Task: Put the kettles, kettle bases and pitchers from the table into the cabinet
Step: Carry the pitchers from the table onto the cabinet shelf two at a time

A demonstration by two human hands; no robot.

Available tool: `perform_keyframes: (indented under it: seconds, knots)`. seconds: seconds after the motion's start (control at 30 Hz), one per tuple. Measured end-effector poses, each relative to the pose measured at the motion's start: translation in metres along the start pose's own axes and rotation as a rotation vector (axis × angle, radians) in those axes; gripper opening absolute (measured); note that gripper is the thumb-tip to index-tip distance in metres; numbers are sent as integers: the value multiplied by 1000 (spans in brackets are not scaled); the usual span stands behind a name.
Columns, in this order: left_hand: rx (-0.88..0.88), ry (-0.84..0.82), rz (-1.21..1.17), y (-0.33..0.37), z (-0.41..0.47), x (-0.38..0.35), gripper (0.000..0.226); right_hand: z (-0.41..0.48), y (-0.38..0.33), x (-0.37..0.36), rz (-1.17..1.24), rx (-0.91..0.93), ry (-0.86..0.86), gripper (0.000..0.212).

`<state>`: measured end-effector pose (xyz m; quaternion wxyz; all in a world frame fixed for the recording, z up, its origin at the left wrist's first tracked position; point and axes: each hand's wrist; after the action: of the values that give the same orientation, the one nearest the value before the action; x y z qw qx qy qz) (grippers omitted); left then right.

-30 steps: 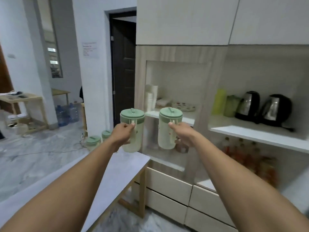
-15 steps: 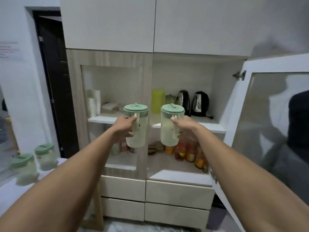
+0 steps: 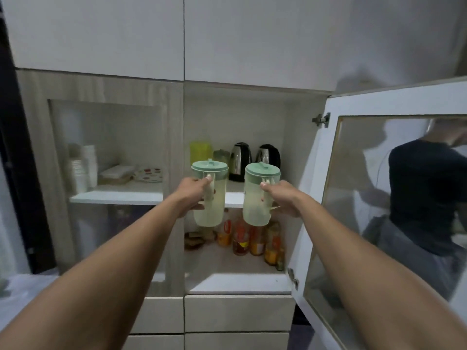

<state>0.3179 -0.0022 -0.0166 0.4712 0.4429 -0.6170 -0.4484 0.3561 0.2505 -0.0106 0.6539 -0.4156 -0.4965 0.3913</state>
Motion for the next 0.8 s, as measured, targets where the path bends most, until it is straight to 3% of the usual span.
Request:
perform_keyframes:
  seconds: [0.3,0.57,0.8]
  knots:
    - [-24,-42,-17,29,99,-20,44,85,9,23,16,10,35,29]
    - [15,11,-33,39,201,-32,46,191,31,19,31,-7,30,49]
    - [47,109,-56,45,295,-38,46,300,51,0,12,12,-33,46]
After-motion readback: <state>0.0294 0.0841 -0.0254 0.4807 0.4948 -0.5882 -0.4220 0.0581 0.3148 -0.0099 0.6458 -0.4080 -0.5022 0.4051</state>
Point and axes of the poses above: each hand's wrist, its own z-axis towards the middle knuckle, its own x-axis out of the back of the hand, y = z × x, and after that the axes turned 13 degrees about x, right-handed
